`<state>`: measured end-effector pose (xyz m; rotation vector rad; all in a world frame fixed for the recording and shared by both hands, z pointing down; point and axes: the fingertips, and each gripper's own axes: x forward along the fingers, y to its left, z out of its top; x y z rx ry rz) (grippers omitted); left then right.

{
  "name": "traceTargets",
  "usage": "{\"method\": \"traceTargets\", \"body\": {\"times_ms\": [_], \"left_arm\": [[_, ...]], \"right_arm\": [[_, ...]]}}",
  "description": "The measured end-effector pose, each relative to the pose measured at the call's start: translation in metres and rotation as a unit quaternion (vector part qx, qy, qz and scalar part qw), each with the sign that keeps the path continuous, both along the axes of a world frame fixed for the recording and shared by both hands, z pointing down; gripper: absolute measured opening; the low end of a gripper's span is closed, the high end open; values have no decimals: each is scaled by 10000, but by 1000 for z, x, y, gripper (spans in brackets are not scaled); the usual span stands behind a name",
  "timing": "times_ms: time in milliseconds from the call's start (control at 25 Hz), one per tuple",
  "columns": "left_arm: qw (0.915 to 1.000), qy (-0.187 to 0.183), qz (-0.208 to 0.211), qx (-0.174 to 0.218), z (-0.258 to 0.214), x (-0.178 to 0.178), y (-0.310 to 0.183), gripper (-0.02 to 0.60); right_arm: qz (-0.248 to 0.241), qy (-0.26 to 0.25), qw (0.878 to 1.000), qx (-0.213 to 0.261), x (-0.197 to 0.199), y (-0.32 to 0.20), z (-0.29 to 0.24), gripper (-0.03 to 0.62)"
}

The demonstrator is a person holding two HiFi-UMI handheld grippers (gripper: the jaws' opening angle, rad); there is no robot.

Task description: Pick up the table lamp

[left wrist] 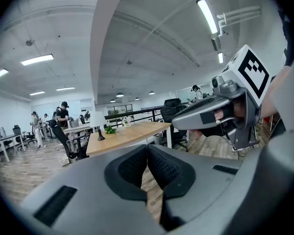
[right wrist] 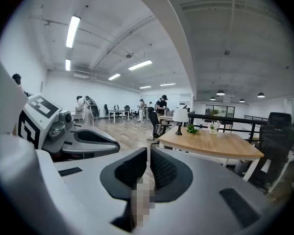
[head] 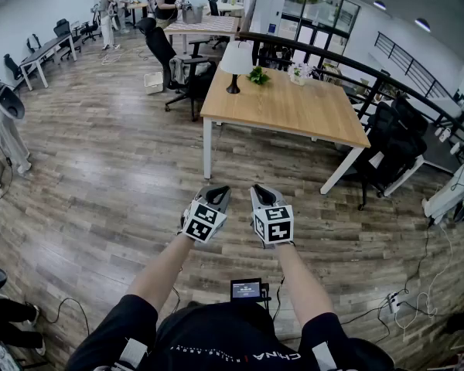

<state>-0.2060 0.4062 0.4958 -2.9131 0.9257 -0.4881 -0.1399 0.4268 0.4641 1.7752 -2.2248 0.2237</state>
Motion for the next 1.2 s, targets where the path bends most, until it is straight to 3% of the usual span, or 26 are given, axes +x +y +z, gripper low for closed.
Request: {"method": "traceTargets", "body": {"times_ms": [240,640,1040,1200], "left_arm": [[9998,147,-34,-103,-11,4,-3,20],[10000,66,-42,-45,0,0,-8,20],[9999,109,48,1,-3,20,-12,20],[9998,185,56,-9,-1,33,-12,20]], "right_arm": [[-7,42,10000,-13,8,-4,2,46],[-81,-223,9997,77,4,-11,4,46],[-765,229,9966,211,-2,-9,4,46],[-755,-206,9969,122,14,-12,11,46]]}}
